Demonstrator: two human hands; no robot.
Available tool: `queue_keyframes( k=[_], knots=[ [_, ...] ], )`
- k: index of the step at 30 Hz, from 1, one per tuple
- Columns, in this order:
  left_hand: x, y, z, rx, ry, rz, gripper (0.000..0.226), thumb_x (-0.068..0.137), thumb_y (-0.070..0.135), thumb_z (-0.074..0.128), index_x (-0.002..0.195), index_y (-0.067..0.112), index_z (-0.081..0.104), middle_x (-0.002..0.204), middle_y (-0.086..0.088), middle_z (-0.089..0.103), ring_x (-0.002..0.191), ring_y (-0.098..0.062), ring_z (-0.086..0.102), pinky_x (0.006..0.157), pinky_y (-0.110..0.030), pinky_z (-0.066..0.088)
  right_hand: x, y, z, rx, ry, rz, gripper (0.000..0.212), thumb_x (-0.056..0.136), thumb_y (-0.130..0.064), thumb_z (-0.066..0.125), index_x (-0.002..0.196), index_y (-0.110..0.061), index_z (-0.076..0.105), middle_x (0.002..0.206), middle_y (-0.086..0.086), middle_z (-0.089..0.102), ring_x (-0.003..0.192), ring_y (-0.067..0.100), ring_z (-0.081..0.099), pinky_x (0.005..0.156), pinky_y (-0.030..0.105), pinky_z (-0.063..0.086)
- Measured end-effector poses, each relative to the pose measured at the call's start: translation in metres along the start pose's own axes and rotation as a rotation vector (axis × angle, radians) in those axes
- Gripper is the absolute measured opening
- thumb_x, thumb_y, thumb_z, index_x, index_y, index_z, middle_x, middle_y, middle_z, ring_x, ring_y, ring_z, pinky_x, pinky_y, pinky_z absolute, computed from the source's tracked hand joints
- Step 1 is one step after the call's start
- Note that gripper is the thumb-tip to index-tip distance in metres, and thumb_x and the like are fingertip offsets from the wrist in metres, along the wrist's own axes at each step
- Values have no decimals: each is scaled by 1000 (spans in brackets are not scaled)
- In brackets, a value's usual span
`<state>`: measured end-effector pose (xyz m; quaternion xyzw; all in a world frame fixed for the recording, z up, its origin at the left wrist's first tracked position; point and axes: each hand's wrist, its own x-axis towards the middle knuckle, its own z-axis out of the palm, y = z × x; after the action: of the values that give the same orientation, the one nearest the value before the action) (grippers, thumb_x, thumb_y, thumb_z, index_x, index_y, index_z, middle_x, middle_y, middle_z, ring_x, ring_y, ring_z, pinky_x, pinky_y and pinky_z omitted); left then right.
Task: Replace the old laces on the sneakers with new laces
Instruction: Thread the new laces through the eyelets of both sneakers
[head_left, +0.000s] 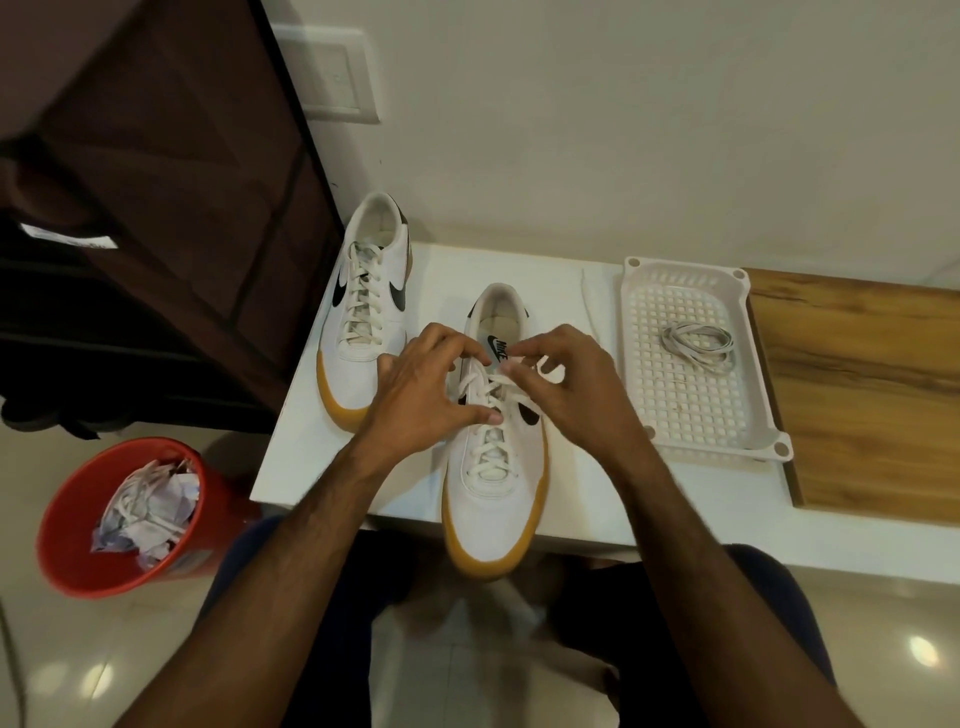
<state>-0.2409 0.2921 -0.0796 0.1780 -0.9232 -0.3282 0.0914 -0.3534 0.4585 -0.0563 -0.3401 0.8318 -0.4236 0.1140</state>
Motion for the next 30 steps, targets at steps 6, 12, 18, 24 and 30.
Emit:
queue_keyframes(
  k=[6,12,18,24,30],
  knots=[
    [3,-1,-2,2,-11,-1,67,57,59,89,114,40,58,119,19,46,107,-6,53,91,-41,31,5,2,23,-199,-33,-86,3,90,-26,74,91,-29,73,91,-14,55,88,10,56,86,48,49],
    [3,-2,-3,34,-20,-5,63,57,61,88,108,46,54,118,20,46,110,-6,49,86,-37,26,-8,9,-31,307,-11,192,13,91,-9,69,81,-17,65,92,-6,66,85,2,62,80,29,44],
    [4,-1,-1,10,-25,-6,64,56,58,89,110,44,57,118,20,46,108,-5,50,88,-38,28,-15,14,-36,166,-53,217,13,91,-12,59,90,-22,68,100,-8,67,86,-1,60,76,19,43],
    [3,-3,1,-52,-17,0,66,57,56,90,111,43,56,117,20,44,111,-4,52,93,-41,30,1,5,18,-127,-31,-31,16,91,-31,71,107,-30,75,100,-11,61,93,12,62,87,49,51],
    [5,-2,1,-105,-31,15,64,57,48,94,108,39,55,117,16,46,107,-1,54,93,-36,29,4,1,26,-178,50,-27,6,90,-25,72,86,-27,68,93,-14,58,86,8,59,86,38,42]
  ],
)
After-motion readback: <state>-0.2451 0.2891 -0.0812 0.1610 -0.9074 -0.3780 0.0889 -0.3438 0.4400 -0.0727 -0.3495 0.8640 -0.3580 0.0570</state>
